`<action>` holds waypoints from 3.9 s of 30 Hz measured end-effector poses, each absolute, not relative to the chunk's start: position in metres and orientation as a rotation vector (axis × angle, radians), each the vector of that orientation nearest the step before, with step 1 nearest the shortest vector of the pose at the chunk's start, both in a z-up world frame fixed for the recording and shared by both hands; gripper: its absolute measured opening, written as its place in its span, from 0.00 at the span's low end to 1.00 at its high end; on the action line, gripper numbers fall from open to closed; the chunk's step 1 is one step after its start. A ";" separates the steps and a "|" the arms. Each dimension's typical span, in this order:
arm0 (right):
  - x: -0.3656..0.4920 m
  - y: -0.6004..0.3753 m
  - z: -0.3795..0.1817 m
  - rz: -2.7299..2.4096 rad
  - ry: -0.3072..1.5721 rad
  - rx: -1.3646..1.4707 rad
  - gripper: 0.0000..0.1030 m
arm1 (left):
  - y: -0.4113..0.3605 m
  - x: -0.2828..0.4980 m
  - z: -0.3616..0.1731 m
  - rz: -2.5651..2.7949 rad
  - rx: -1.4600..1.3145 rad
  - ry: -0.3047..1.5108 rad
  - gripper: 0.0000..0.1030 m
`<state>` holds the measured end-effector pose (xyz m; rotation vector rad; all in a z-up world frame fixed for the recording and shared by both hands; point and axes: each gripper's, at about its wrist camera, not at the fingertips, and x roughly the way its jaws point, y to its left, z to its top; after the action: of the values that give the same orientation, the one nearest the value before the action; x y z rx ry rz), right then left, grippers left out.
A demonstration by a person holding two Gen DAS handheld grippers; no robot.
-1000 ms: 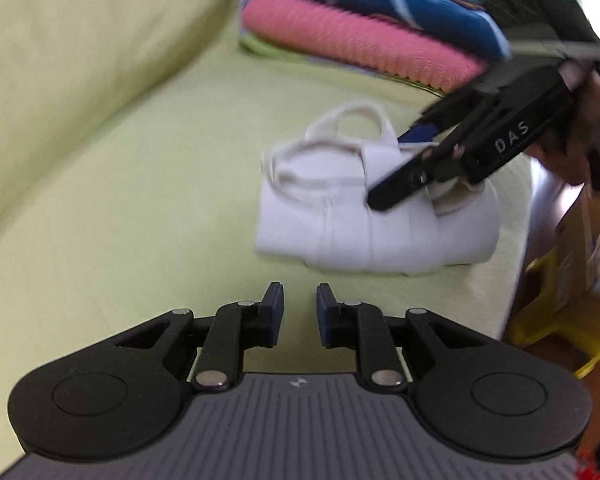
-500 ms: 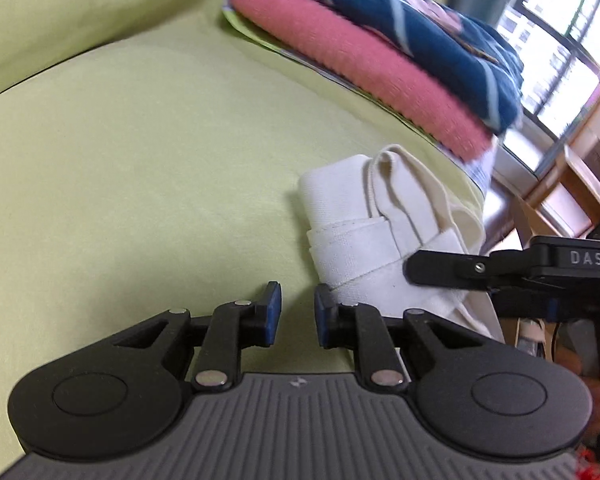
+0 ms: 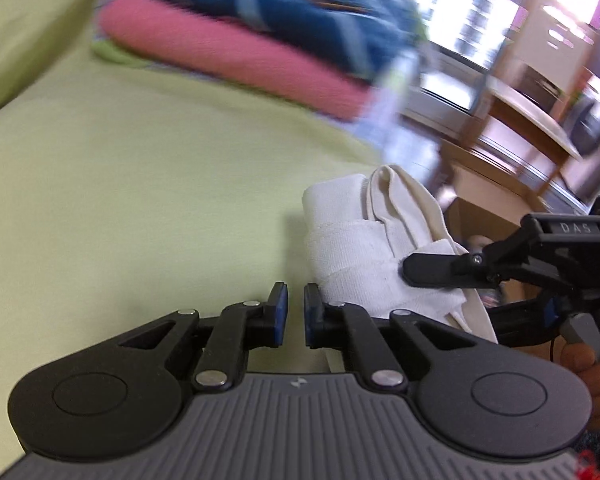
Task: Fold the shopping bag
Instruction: 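Carry the bag by its handles into the cardboard box with the right gripper, then open the right gripper and release the bag beside the shoes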
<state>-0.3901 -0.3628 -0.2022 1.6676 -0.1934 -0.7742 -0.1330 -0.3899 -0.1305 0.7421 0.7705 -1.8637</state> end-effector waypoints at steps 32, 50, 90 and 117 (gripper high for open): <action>-0.710 -0.370 -0.295 -1.822 0.406 1.380 0.38 | -0.473 -0.466 -0.228 -2.299 1.251 0.706 0.19; -0.752 -0.393 -0.362 -1.712 0.151 1.563 0.39 | -0.466 -0.463 -0.239 -2.337 1.255 0.738 0.24; -0.685 -0.387 -0.322 -1.959 0.576 1.356 0.19 | -0.456 -0.465 -0.238 -2.377 1.254 0.684 0.26; -0.688 -0.373 -0.301 -1.785 0.511 1.327 0.58 | -0.454 -0.455 -0.245 -2.102 1.289 0.562 0.53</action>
<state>-0.6883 -0.3727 -0.3009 1.3272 0.5106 -1.7848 -0.4547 -0.4540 -0.2449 1.2890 0.5617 -2.1021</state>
